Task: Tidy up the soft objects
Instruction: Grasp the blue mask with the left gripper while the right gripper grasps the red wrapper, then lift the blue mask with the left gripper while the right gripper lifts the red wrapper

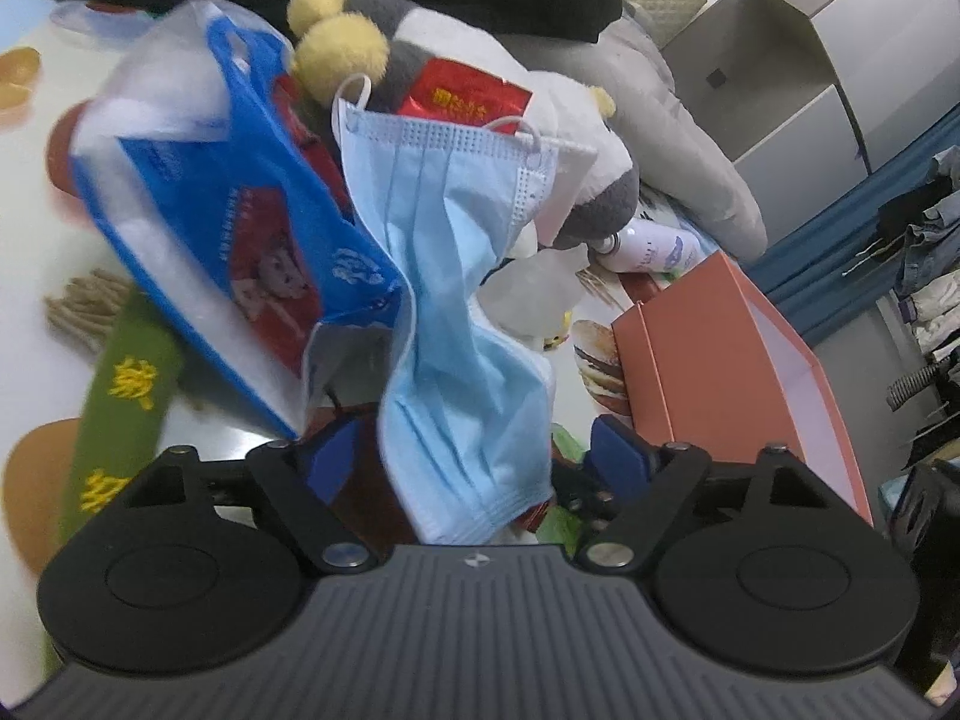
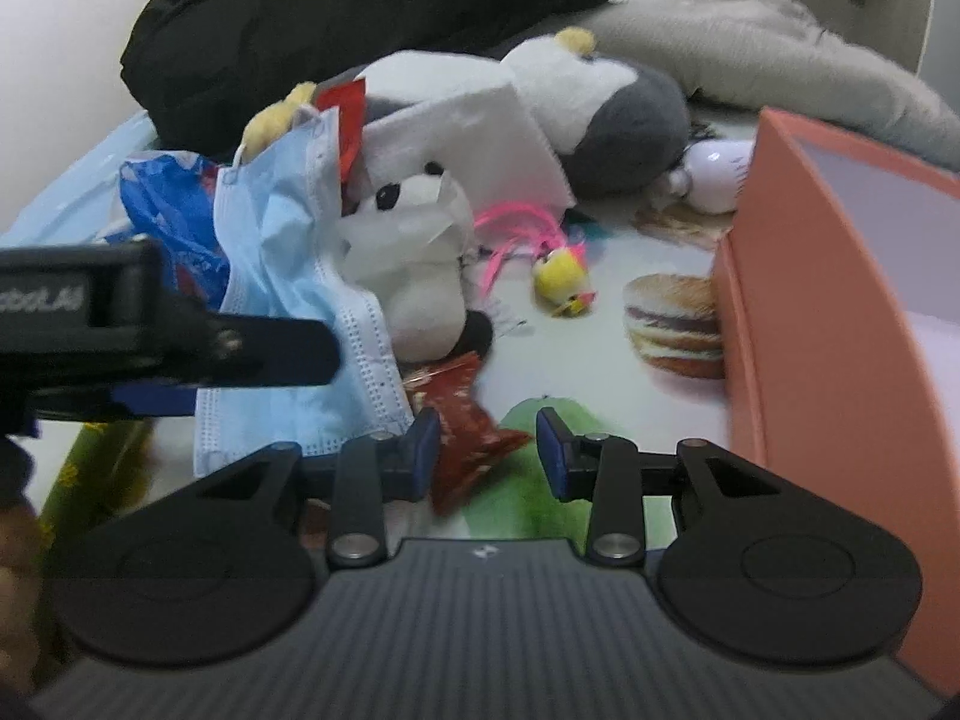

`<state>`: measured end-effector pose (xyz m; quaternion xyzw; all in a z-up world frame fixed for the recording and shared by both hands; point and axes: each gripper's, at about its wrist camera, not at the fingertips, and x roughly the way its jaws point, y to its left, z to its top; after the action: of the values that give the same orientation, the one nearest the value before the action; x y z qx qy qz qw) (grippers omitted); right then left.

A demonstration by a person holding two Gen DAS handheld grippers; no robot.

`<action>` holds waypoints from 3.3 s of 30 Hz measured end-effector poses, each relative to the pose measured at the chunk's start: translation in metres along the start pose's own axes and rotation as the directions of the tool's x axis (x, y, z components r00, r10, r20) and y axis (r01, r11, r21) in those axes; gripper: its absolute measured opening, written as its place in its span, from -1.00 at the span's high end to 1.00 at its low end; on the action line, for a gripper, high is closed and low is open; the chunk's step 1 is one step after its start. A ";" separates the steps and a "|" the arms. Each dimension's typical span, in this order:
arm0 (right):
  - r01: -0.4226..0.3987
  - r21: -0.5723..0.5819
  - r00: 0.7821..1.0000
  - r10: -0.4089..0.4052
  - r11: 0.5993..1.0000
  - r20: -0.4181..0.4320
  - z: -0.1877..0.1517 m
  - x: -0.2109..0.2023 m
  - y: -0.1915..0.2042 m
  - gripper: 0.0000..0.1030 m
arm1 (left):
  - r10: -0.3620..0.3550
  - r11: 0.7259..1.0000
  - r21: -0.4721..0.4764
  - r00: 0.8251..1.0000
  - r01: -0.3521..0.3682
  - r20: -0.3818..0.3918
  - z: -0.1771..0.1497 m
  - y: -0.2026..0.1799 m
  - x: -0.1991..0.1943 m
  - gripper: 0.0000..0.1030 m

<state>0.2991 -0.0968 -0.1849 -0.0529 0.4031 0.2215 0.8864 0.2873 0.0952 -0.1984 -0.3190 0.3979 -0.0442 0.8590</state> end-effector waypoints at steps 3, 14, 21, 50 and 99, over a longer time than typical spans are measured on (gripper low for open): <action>-0.025 0.009 1.000 0.025 1.000 -0.010 -0.001 0.007 0.000 0.19 | -0.012 1.000 0.002 1.000 0.012 -0.019 0.001 -0.002 0.010 -0.48; -0.030 -0.046 1.000 0.030 0.999 -0.001 -0.009 0.013 0.004 0.28 | 0.006 0.999 0.041 1.000 -0.005 -0.019 -0.004 -0.010 0.025 0.63; -0.029 -0.034 1.000 0.029 0.999 -0.008 -0.018 -0.003 0.005 0.36 | 0.008 0.997 0.081 1.000 -0.009 0.013 -0.013 -0.020 0.002 0.73; -0.044 0.054 0.995 0.049 0.998 -0.090 -0.104 -0.098 0.018 0.11 | 0.086 0.995 0.070 0.983 -0.076 -0.161 -0.113 -0.001 -0.082 -0.32; -0.015 0.033 1.000 0.015 0.999 0.017 -0.091 -0.129 0.023 0.28 | 0.162 0.965 0.211 0.987 -0.156 -0.013 -0.104 -0.046 -0.092 0.86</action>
<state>0.1521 -0.1462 -0.1489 -0.0335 0.3998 0.2219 0.8887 0.1585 0.0356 -0.1610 -0.1933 0.4282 -0.0215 0.8825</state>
